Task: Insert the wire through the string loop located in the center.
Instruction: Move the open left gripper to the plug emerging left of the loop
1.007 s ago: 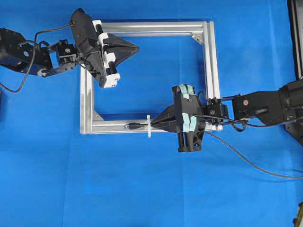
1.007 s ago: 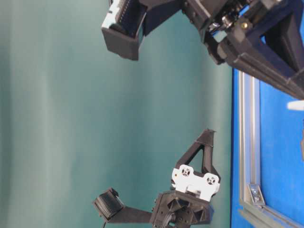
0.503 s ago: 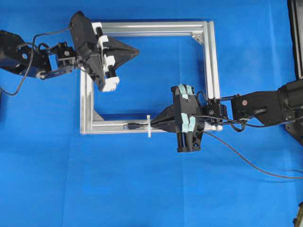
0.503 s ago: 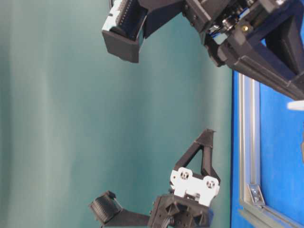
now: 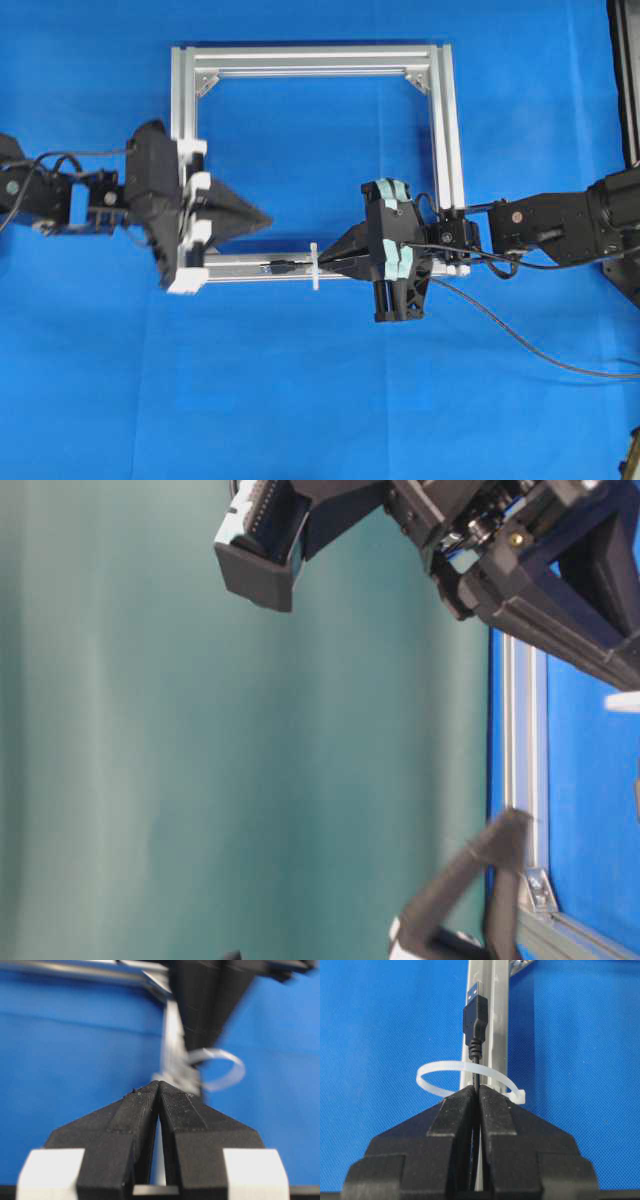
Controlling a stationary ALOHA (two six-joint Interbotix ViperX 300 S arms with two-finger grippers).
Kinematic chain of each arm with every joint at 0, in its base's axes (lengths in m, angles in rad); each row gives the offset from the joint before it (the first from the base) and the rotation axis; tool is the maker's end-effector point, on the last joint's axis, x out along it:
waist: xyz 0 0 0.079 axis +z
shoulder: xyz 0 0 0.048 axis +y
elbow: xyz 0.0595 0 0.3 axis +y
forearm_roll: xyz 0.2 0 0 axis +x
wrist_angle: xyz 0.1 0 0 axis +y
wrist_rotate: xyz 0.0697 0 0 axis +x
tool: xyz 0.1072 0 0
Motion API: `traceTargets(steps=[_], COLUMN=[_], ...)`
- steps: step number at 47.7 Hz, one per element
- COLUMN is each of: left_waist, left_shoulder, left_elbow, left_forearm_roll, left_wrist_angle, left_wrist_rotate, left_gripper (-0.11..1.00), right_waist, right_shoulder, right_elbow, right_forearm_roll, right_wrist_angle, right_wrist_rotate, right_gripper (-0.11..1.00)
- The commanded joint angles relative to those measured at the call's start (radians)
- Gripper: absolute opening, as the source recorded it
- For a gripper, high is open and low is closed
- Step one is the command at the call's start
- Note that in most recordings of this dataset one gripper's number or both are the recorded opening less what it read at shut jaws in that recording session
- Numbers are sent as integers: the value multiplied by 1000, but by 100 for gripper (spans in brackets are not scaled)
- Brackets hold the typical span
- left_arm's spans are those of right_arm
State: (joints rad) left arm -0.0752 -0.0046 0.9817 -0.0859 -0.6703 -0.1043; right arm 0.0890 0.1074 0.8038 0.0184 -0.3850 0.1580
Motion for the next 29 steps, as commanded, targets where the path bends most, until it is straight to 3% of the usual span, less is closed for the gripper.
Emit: traceTargets(steps=[1, 7, 29], left_waist=[-46, -87, -92], left_shoulder=[-35, -43, -40], left_elbow=[0, -8, -26], left_forearm_roll=[3, 3, 5], left_wrist_angle=[18, 71, 95], left_wrist_rotate=[-12, -37, -46], left_gripper=[0, 0, 0], right_waist=[3, 3, 9], right_shoulder=[-11, -12, -12], right_elbow=[-14, -12, -11], right_forearm_roll=[2, 2, 2], right_wrist_angle=[-11, -11, -6], right_wrist_rotate=[0, 0, 0], right_gripper=[-3, -3, -3])
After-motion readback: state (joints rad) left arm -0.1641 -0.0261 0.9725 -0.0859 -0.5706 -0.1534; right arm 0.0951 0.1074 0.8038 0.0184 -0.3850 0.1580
